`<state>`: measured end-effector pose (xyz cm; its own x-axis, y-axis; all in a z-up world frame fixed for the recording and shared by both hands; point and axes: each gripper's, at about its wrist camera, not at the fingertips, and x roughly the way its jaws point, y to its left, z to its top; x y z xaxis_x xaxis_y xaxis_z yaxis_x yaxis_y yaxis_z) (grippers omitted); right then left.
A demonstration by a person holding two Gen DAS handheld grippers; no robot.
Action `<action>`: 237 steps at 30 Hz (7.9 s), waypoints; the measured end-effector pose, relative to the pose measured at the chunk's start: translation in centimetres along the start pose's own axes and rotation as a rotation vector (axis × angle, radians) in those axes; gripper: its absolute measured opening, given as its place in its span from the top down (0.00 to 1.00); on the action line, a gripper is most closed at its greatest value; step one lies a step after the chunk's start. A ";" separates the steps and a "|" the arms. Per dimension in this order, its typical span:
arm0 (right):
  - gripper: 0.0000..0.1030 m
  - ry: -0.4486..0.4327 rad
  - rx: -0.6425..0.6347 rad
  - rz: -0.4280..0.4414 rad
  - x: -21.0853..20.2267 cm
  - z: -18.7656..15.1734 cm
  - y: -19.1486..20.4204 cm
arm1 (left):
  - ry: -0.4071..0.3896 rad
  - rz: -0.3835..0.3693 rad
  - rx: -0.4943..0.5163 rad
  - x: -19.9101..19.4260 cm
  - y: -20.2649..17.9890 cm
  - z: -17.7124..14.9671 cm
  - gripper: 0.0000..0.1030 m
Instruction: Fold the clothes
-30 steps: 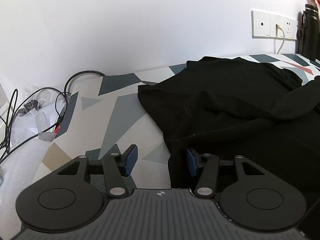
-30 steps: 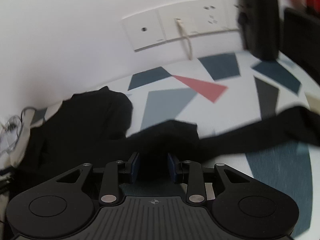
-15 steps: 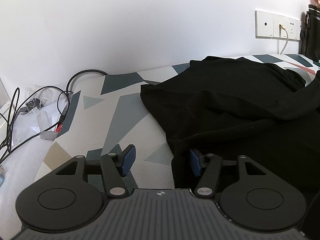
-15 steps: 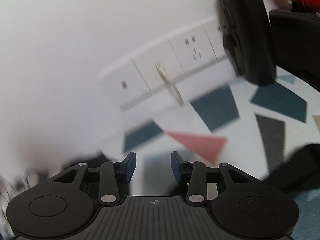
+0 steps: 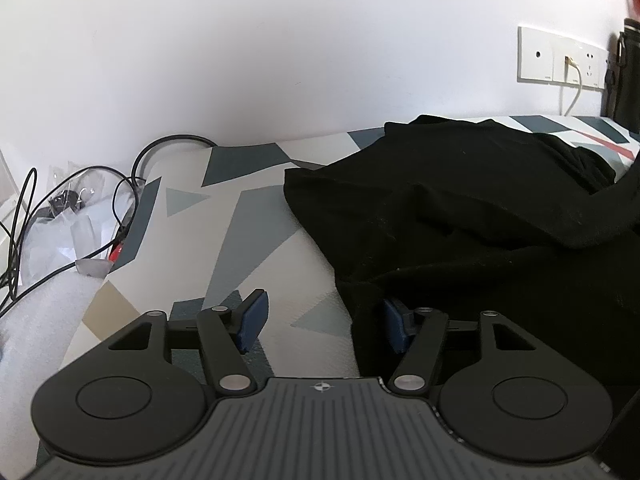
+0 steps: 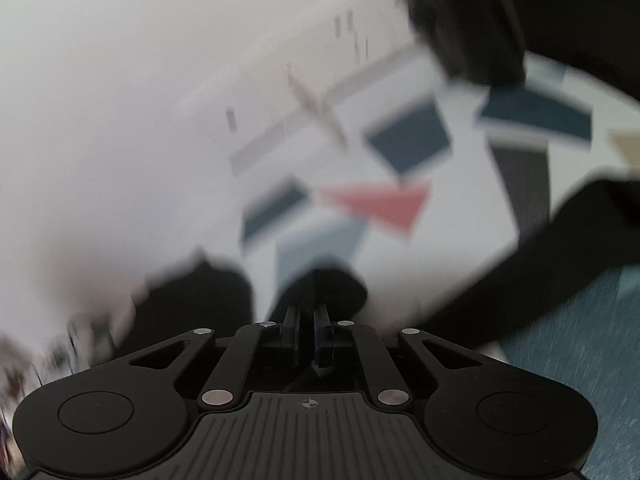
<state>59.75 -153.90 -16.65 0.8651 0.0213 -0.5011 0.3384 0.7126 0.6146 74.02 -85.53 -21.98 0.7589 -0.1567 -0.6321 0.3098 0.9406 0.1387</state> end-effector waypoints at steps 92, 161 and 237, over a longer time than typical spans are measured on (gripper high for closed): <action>0.95 0.189 0.453 0.094 2.4 2.0 4.9 | -0.036 0.092 -0.118 0.5 2.4 -0.2 0.28; 0.46 0.425 -0.803 0.107 8.7 -12.8 19.0 | 0.030 -0.166 -0.286 5.3 5.0 5.0 0.97; 0.47 0.051 0.162 -0.211 -1.0 -6.1 -0.1 | 0.113 -0.053 -0.145 0.1 5.4 -0.2 0.61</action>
<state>56.58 -149.66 -19.92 0.7510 -0.0773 -0.6557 0.5672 0.5839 0.5808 75.69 -80.44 -21.46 0.6722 -0.1797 -0.7182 0.2553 0.9669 -0.0030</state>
